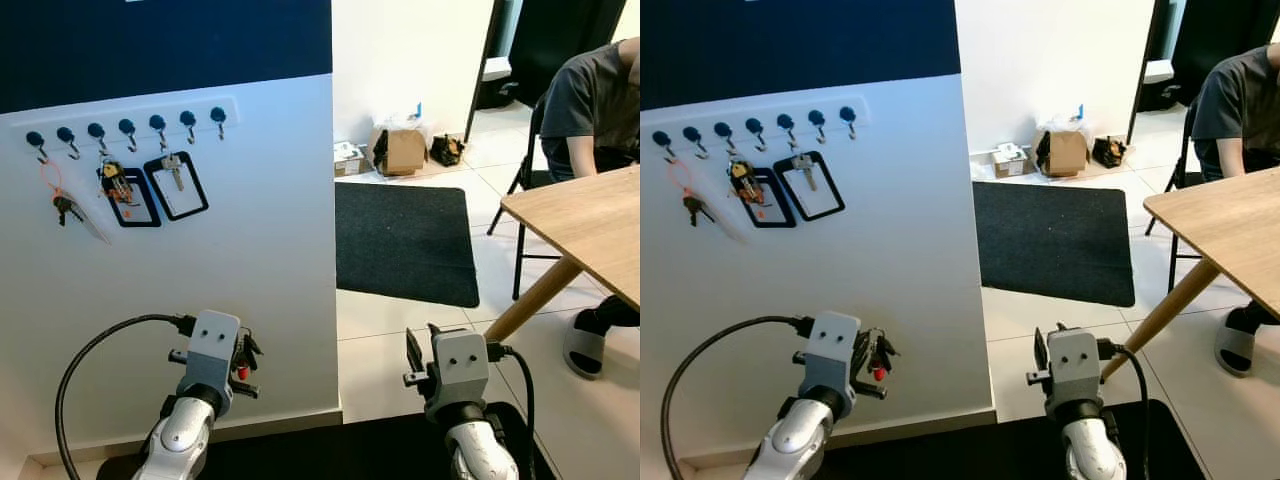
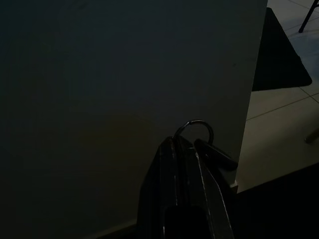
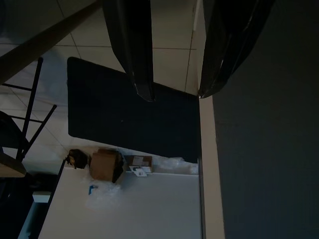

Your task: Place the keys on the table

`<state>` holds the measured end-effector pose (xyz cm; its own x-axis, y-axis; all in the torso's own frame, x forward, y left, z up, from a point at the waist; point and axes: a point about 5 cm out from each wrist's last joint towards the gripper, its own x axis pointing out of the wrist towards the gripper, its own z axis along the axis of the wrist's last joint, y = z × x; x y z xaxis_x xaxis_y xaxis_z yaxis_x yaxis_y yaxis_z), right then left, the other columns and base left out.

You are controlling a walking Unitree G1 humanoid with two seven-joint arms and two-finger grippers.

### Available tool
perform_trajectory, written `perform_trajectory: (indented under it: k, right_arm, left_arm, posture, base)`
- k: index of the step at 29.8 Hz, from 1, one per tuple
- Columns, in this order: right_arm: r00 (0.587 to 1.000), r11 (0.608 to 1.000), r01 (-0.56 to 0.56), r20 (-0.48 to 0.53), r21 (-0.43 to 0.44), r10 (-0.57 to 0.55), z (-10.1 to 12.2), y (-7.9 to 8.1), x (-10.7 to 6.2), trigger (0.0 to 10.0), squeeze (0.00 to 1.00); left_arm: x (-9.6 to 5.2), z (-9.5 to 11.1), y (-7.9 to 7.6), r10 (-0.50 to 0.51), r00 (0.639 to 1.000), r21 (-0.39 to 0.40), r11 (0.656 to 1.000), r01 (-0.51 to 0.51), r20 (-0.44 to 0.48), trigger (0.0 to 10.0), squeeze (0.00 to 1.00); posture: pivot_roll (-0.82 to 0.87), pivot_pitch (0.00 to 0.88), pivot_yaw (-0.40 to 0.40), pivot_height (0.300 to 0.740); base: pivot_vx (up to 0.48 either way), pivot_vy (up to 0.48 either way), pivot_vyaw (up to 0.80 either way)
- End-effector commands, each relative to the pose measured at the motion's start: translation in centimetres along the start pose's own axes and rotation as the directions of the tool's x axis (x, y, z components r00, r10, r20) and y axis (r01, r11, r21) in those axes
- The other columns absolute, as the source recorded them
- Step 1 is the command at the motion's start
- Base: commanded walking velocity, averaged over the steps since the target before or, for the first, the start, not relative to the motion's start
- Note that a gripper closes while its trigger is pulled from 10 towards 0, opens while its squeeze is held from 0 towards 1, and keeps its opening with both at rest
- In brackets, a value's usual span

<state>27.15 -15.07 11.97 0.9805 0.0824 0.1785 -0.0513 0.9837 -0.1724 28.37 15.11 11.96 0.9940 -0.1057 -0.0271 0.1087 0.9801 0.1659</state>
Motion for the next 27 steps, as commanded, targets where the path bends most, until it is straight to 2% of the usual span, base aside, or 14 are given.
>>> perform_trajectory:
  k: [1,27]
  right_arm:
    - [1.000,1.000,-0.008,-0.013,0.012,0.008,-0.43,0.34,-0.22,10.0,0.00]
    - [1.000,0.999,-0.016,-0.011,0.032,0.016,-0.50,0.53,-0.13,10.0,0.00]
  left_arm:
    - [-0.08,-0.17,-0.10,0.002,1.000,0.009,1.000,-0.002,0.001,10.0,0.00]
    - [0.05,-0.06,0.00,0.006,1.000,0.007,1.000,-0.006,0.007,10.0,0.00]
  posture:
    - [0.00,0.160,0.123,0.740]
    - [0.00,0.159,0.122,0.740]
  base:
    - [0.000,0.000,0.00]
    - [0.000,0.000,-0.03]
